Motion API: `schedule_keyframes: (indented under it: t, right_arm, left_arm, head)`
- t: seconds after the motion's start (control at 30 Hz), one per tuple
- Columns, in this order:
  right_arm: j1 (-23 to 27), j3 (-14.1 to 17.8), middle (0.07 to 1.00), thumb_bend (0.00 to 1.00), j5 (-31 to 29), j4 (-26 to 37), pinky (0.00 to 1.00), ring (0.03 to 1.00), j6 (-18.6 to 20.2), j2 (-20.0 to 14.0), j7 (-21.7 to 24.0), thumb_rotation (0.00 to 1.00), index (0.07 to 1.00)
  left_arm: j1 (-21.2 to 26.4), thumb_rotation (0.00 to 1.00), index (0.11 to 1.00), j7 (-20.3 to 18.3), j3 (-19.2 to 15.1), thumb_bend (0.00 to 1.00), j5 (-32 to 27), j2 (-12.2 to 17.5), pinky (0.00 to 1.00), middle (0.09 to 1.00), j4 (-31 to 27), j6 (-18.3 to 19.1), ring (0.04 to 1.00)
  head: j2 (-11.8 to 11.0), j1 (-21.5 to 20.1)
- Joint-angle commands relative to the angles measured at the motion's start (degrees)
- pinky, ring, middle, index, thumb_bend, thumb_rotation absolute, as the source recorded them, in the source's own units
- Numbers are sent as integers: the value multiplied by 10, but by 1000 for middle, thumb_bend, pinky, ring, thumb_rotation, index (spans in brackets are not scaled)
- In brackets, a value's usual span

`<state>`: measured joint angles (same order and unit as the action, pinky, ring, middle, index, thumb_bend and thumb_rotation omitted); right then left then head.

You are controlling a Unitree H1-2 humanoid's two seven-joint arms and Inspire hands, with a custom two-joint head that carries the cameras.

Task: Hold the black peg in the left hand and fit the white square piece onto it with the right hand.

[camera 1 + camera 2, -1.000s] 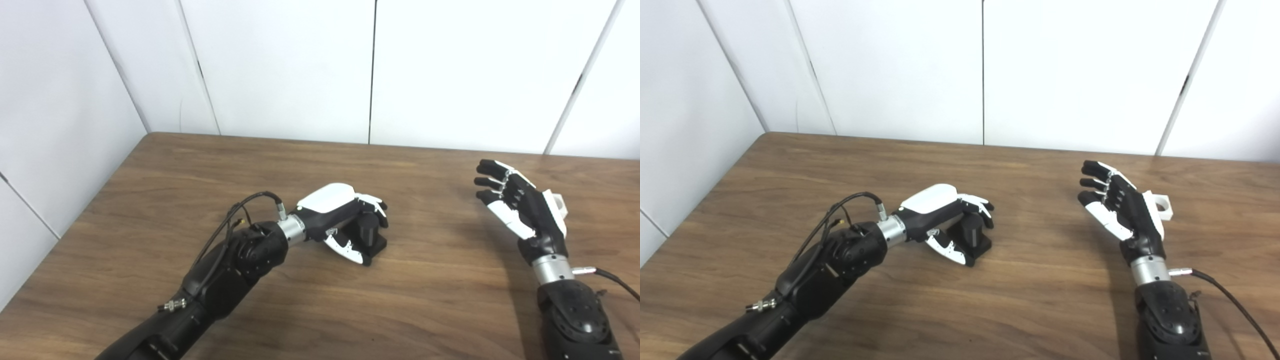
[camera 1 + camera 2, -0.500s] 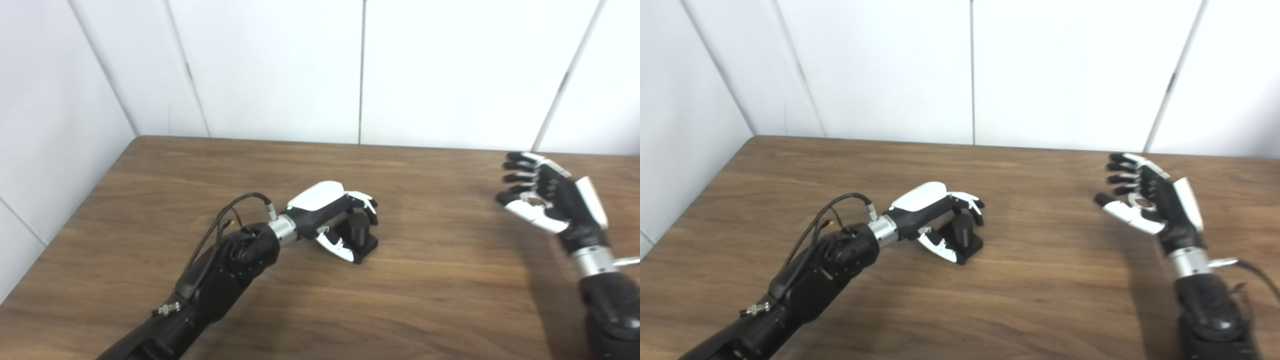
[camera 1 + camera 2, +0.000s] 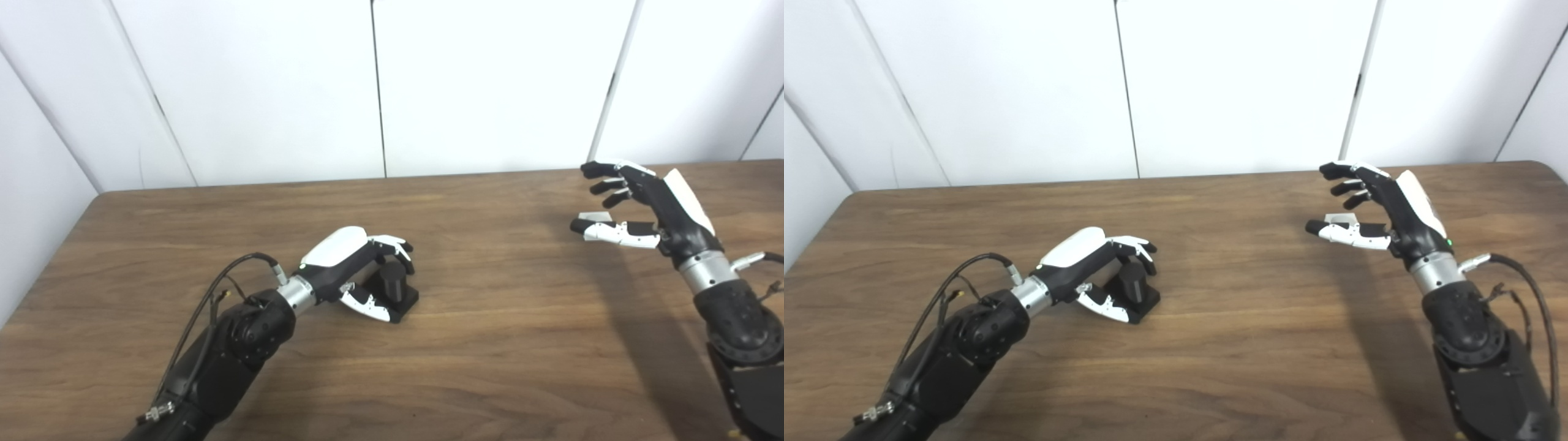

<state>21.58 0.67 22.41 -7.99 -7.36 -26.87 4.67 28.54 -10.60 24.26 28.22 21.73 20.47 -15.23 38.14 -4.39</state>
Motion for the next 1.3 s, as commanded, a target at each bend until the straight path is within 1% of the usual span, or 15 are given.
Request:
schedule_keyframes:
  t: [0.0, 0.07, 0.13, 0.2, 0.33, 0.47, 0.57, 0.63, 0.77, 0.87, 1.0, 1.17, 1.27]
  right_arm:
    - [25, 3, 770, 714, 20, 22, 615, 720, 4, -21, -12, 340, 763]
    - [32, -1, 773, 724, 34, 13, 619, 728, -3, -33, -12, 355, 756]
    - [40, -9, 793, 725, 55, 9, 639, 762, 5, -47, -3, 386, 760]
    - [50, -20, 813, 727, 75, 4, 648, 790, 16, -58, 10, 393, 763]
    - [74, -41, 834, 736, 98, -10, 673, 824, 28, -73, 29, 364, 754]
    - [97, -59, 854, 741, 111, -32, 723, 850, 40, -83, 49, 348, 755]
    - [110, -65, 858, 744, 112, -44, 734, 853, 47, -84, 56, 340, 756]
    - [119, -71, 863, 739, 117, -52, 753, 863, 56, -84, 63, 351, 764]
    - [128, -82, 865, 742, 125, -64, 749, 863, 62, -80, 64, 363, 764]
    - [132, -88, 866, 740, 129, -73, 736, 856, 64, -78, 65, 362, 762]
    - [135, -94, 881, 734, 128, -82, 752, 879, 68, -79, 67, 362, 766]
    - [147, -107, 899, 728, 133, -104, 777, 900, 72, -83, 81, 363, 779]
    - [154, -115, 900, 744, 137, -117, 762, 900, 69, -85, 82, 374, 783]
  left_arm:
    - [-35, 91, 606, -28, 4, 763, 29, 44, 678, 840, 49, 34, 836]
    - [-35, 85, 607, -30, 2, 770, 27, 46, 679, 839, 47, 33, 836]
    - [-36, 82, 605, -31, 1, 772, 25, 47, 682, 837, 47, 32, 835]
    - [-36, 81, 602, -30, 1, 774, 25, 48, 687, 836, 51, 28, 833]
    - [-35, 89, 607, -36, 0, 773, 24, 51, 714, 844, 56, 26, 842]
    - [-37, 89, 607, -35, -2, 777, 20, 55, 696, 840, 56, 19, 835]
    - [-39, 81, 605, -34, -3, 774, 19, 57, 696, 836, 55, 17, 830]
    - [-41, 71, 605, -34, -3, 767, 20, 61, 701, 835, 51, 17, 830]
    - [-43, 71, 609, -39, -4, 763, 16, 65, 702, 840, 49, 21, 834]
    - [-42, 72, 609, -32, -3, 761, 16, 66, 690, 838, 54, 10, 827]
    - [-42, 51, 607, -27, -5, 772, 16, 64, 671, 830, 61, 2, 814]
    - [-41, 73, 609, -34, -2, 769, 23, 67, 685, 832, 55, 10, 817]
    - [-41, 70, 609, -33, -1, 776, 22, 67, 698, 832, 58, 10, 823]
  head:
    - [0, -1]
    - [-2, -10]
    - [-4, -16]
    - [-6, -25]
    - [-13, -46]
    - [-18, -61]
    - [-22, -73]
    - [-25, -88]
    - [-27, -100]
    - [-28, -100]
    - [-28, -97]
    - [-28, -96]
    - [-33, -98]
